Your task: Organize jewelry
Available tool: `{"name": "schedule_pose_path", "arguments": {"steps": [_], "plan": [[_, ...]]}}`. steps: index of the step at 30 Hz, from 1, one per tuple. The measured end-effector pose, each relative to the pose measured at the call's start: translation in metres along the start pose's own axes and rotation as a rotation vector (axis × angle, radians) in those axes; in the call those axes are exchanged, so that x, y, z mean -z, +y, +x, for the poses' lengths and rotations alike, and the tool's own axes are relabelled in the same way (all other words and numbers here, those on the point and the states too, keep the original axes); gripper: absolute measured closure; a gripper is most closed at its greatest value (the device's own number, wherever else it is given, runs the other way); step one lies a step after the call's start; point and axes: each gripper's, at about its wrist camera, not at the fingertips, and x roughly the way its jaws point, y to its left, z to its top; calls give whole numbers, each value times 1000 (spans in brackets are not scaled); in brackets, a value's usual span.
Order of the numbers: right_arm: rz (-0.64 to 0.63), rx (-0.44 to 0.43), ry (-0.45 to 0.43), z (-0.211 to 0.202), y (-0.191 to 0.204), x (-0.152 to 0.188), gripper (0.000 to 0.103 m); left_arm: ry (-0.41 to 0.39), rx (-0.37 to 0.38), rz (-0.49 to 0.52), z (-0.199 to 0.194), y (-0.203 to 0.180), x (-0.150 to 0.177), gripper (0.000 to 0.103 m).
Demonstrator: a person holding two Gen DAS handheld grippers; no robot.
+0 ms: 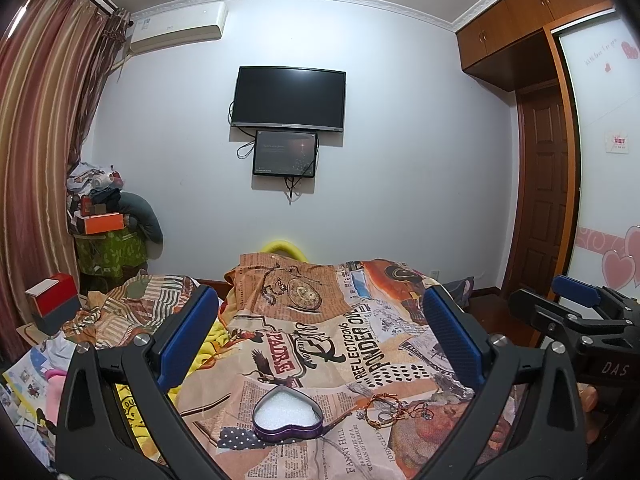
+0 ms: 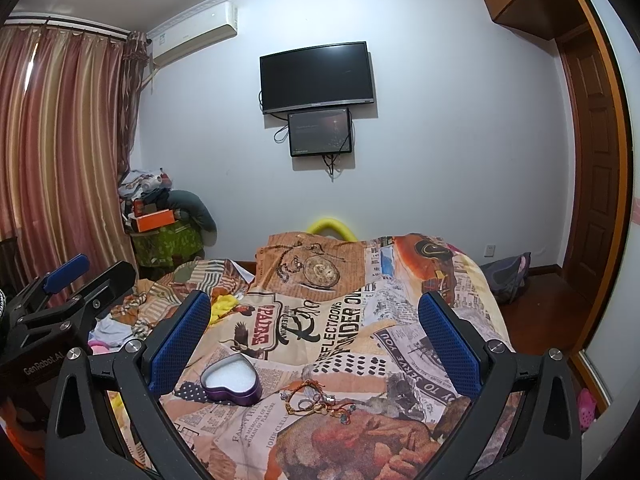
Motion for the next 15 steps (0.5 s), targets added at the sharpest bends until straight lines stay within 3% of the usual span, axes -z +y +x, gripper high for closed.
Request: {"name": "schedule_pose_path", "arguments": {"steps": [15], "plan": [[6,0,2,1,-1,3,0,3,11,6,0,-1,1,0]]}}
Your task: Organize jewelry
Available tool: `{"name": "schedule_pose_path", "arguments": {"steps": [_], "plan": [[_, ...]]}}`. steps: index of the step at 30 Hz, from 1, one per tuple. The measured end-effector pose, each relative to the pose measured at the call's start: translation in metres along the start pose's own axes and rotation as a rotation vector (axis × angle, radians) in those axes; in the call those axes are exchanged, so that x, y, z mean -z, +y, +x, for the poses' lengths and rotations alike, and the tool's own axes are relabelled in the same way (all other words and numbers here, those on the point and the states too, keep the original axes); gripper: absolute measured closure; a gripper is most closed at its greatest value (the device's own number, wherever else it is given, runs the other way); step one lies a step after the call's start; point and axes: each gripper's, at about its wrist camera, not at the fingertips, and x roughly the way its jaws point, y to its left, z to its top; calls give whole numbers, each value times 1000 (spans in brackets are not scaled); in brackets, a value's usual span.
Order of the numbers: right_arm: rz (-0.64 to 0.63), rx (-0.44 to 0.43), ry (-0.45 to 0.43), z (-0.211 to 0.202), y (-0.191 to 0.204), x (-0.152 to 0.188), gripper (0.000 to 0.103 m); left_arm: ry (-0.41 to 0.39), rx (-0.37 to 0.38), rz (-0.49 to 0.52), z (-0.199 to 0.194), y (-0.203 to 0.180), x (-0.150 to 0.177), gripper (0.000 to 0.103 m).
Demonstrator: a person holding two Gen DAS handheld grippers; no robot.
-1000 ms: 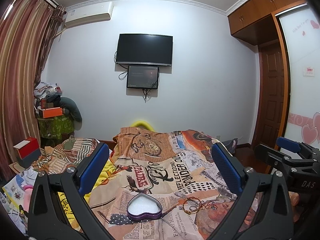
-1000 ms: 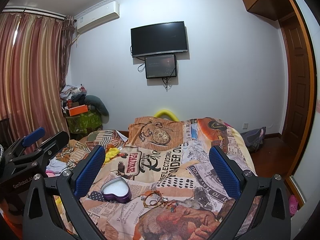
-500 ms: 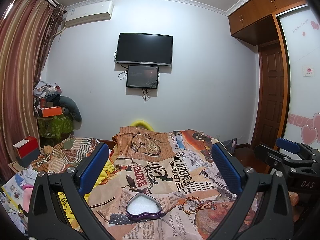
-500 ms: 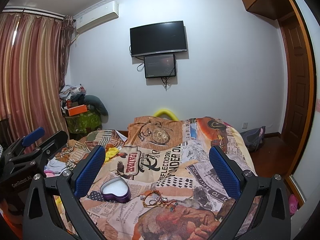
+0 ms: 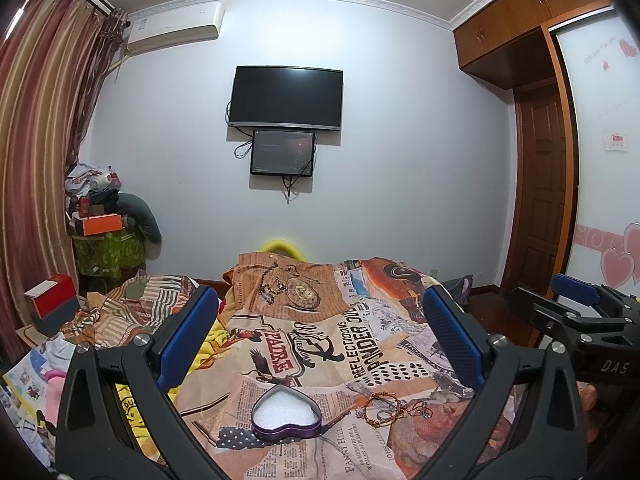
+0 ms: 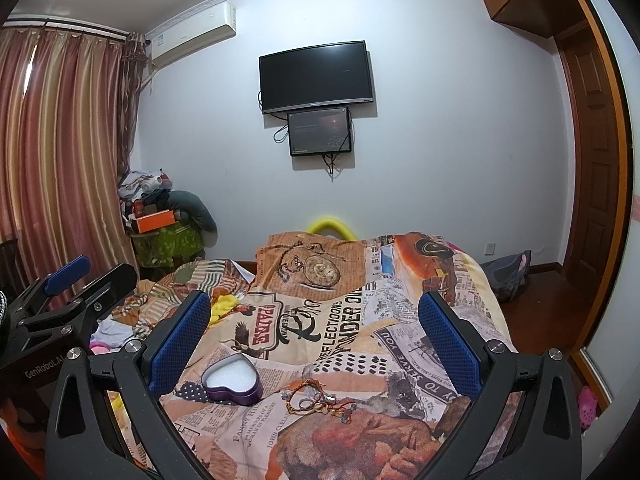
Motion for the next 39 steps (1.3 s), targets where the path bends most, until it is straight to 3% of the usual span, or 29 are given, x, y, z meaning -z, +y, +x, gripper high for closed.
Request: {"name": "schedule_pose_path", "arguments": {"steps": [14,23,29,33,39], "plan": [[8,15,33,14,-9,5,0,51,14,-10,23,2,8,0],[43,50,177,55,-30,32,0,257,75,-62,85,2,48,0],[30,97,288,77,-52,57,0,413,38,-66,123,-2,92,1],[7,108,377,91,-65,78,0,516,29,-56,141,-5,120,10],[0,47,490,103,-74,98,21,644,71,-38,162,-13,150,21]]}}
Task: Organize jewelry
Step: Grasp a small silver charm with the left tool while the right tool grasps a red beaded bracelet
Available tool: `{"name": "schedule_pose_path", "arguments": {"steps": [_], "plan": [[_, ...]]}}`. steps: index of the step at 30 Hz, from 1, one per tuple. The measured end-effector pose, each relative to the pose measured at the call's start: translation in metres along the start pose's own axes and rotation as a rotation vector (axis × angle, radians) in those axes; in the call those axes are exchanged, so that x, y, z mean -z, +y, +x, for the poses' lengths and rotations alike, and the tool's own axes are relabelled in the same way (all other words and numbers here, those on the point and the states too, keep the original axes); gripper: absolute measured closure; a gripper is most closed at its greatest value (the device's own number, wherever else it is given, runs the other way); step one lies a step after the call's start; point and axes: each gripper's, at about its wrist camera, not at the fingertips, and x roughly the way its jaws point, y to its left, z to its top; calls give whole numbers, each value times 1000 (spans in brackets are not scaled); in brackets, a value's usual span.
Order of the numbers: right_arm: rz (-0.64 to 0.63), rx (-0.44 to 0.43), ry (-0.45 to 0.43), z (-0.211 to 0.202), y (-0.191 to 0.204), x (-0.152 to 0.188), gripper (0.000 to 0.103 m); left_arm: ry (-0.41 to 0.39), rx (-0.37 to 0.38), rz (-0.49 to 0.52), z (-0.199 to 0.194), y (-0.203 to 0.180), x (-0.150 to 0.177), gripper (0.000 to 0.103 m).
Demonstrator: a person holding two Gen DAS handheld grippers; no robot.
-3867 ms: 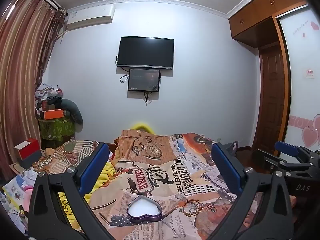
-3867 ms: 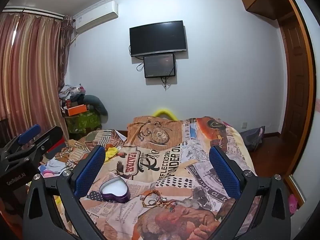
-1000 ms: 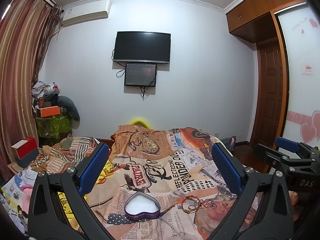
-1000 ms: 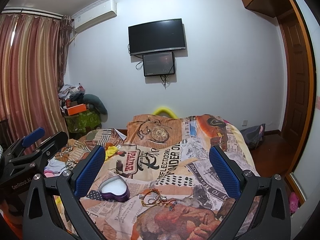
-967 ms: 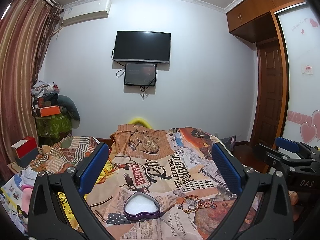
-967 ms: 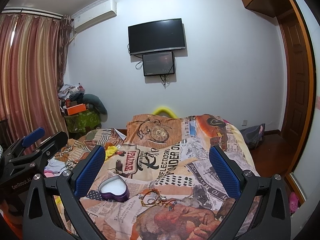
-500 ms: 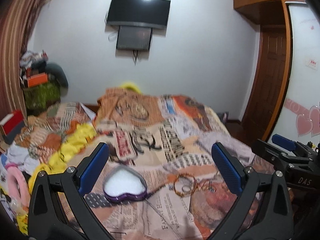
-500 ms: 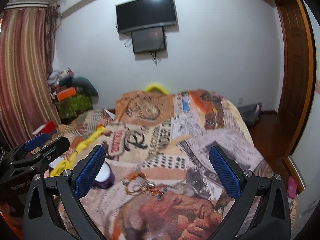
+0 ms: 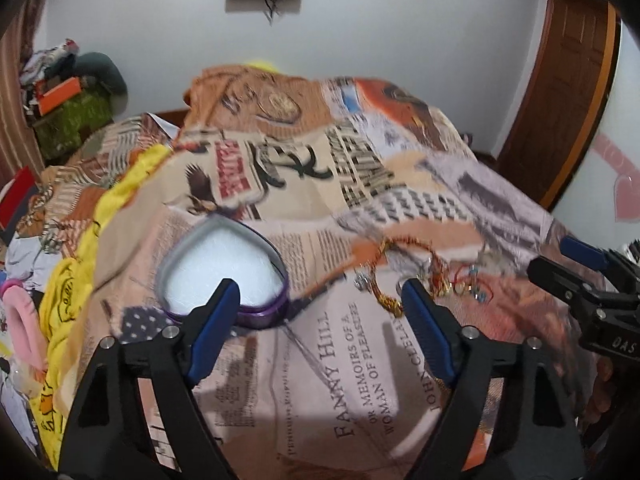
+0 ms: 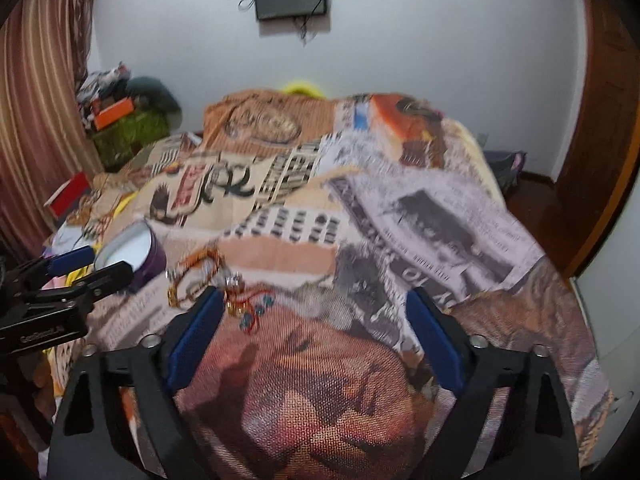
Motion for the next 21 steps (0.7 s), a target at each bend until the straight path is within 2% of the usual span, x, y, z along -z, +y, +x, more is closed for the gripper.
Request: {"name": "schedule_pose_path", "arguments": {"steps": [3,5,10,14,21], "plan": [[-18,-33,31,7,1,1,34,34,45,4,7,-4,2,23],[-29,-54,48,14,2,1,41,44,71,1,10,-5,0,32],[-31,-118,80,22,3,2,58,54,75,12,19,-7,-6,53],[-30,-159,94,24,5,3,66,59,100,17,23,-7,-9,69],[-70,-184,121,34,16,-2,74,68,118,16,34,-6,-11,78]]}}
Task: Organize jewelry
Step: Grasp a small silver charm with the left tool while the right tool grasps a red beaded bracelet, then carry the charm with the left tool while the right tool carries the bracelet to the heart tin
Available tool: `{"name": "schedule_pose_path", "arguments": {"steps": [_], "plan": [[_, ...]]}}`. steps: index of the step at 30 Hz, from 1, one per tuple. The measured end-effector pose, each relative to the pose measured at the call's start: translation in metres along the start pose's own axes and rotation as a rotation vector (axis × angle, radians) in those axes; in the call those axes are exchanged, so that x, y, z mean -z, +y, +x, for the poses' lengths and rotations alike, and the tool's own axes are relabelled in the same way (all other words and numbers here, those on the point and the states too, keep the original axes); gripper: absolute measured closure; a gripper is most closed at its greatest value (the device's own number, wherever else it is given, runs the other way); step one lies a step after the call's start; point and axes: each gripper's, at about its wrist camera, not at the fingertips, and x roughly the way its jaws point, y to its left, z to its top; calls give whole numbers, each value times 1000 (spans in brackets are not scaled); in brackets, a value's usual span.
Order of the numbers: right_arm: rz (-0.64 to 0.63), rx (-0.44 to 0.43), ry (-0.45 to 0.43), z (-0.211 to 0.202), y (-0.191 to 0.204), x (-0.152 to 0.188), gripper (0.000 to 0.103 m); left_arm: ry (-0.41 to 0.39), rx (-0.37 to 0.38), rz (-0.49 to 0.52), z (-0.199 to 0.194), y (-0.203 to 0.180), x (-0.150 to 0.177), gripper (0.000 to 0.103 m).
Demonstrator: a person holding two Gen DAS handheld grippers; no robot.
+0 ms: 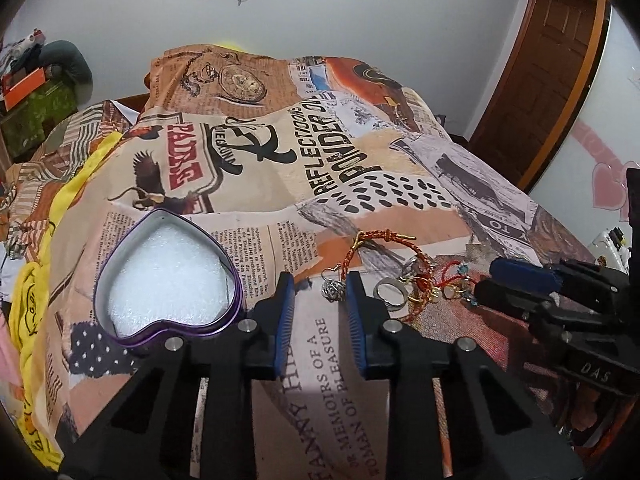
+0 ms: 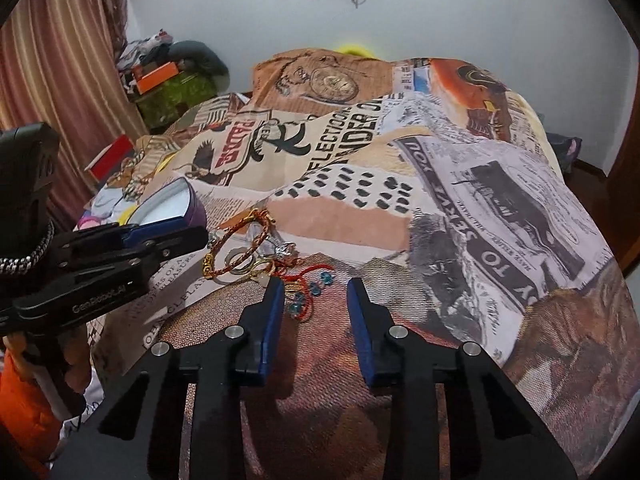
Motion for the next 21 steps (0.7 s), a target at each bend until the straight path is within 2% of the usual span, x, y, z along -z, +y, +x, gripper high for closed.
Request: {"name": "schedule_pose_path", "arguments": {"steps": [3,11,15,21], "plan": [[-16,-11,39,10,3,3,74,1,-6,4,4,0,0,78],[-41,18,47,17,7,4,75,7,17,-7,14,3,1,81],[-41,35,42,19,7,4,93,2,16,-24,15,6,2,91],[2,30,24,15,1,4,96,-23,34,-24,3,4,0,93]]}}
